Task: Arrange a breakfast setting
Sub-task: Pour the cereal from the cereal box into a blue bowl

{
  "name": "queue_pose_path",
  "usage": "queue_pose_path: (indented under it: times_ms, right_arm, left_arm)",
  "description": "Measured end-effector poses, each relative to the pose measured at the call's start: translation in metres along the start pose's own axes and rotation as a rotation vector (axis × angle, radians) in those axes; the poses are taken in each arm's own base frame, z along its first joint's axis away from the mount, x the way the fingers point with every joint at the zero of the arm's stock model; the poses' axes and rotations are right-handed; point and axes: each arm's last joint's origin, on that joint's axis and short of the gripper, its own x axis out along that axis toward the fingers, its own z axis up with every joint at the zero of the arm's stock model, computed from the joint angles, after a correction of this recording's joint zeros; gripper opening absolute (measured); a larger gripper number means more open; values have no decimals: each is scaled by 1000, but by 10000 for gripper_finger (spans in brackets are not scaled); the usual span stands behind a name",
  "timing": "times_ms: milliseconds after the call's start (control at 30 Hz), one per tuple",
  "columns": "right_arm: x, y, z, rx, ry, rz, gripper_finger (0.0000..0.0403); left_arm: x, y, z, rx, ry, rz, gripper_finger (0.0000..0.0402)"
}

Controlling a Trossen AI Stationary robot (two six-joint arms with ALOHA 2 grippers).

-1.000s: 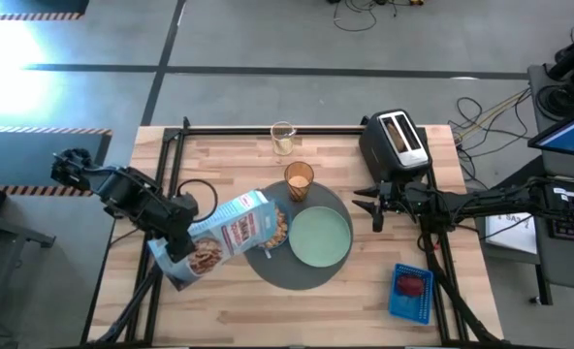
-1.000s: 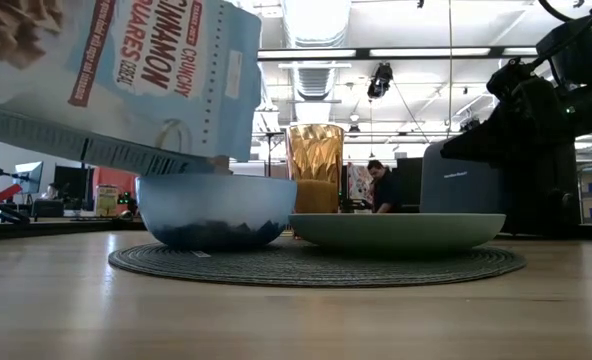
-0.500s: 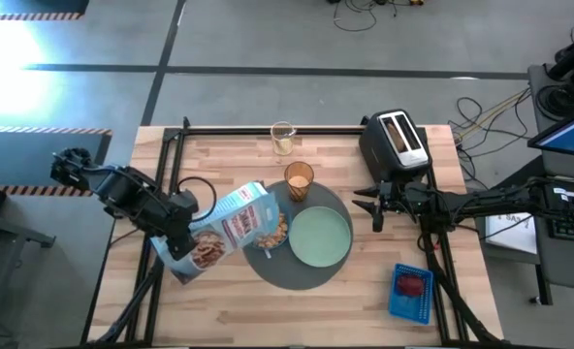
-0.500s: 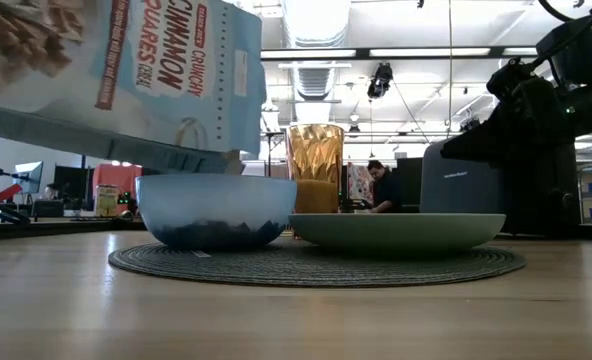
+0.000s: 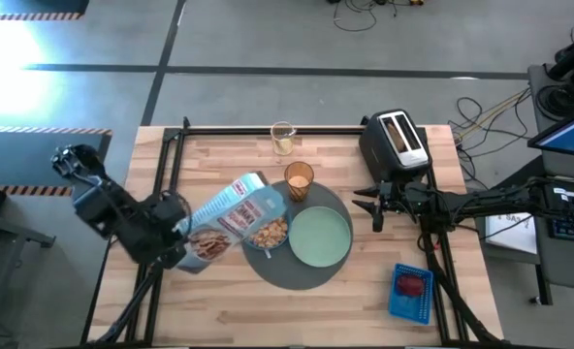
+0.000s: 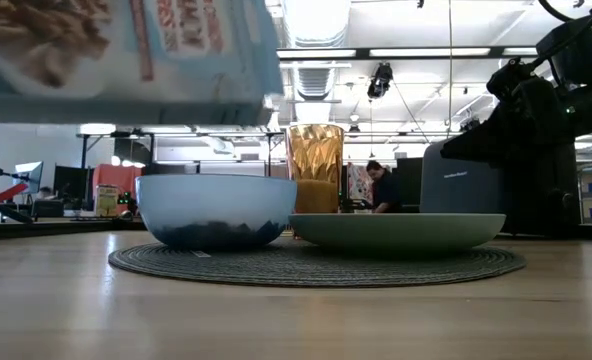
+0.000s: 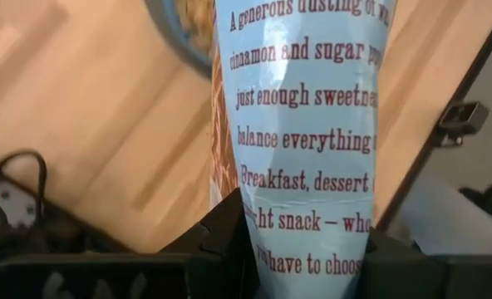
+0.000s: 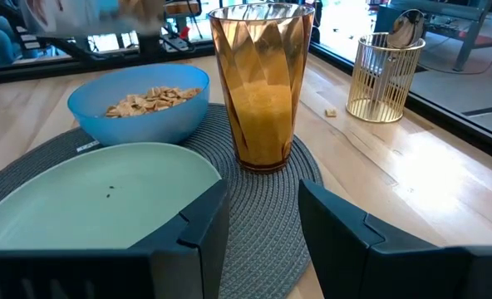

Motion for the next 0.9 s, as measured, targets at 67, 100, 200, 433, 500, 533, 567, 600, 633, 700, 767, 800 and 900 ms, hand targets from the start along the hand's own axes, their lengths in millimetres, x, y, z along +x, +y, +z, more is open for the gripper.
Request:
queue_pose_path:
  times_ms: [67, 100, 200, 433, 500, 533, 567, 600, 633, 700, 767, 800, 900]
  right_arm:
    - [0, 0, 0, 1, 0, 0, 134]
    - [0, 0, 0, 1, 0, 0, 134]
    - [0, 0, 0, 1, 0, 0, 134]
    - [0, 0, 0, 1, 0, 0, 134]
    - [0, 0, 0, 0, 0, 0, 134]
    - [0, 0, 0, 1, 0, 0, 134]
    - [0, 0, 0, 1, 0, 0, 134]
    - [0, 0, 0, 1, 0, 0, 134]
    - [0, 0, 0, 0, 0, 0, 134]
    - [0, 0, 0, 1, 0, 0, 134]
    - [0, 0, 0, 0, 0, 0, 134]
    - [0, 0, 0, 0, 0, 0, 134]
    - [0, 0, 0, 1, 0, 0, 134]
  left_arm:
    - [-3, -2, -6, 12, -79, -4, 86]
    - [-4, -2, -8, 15, -116, -7, 86]
    - [-6, -4, -14, 35, -213, -15, 86]
    - [16, 4, -29, 55, -309, 56, 86]
    - [27, 9, -33, 48, -330, 93, 86]
    - [33, 11, -35, 38, -343, 110, 86]
    - [39, 14, -38, 28, -358, 128, 86]
    - [44, 16, -40, 19, -373, 145, 86]
    - [50, 18, -42, 9, -390, 158, 86]
    - [59, 22, -47, -3, -430, 179, 86]
    - [67, 26, -50, -12, -477, 192, 86]
    - [70, 28, -51, -11, -500, 199, 86]
    - [80, 33, -54, 19, -567, 225, 86]
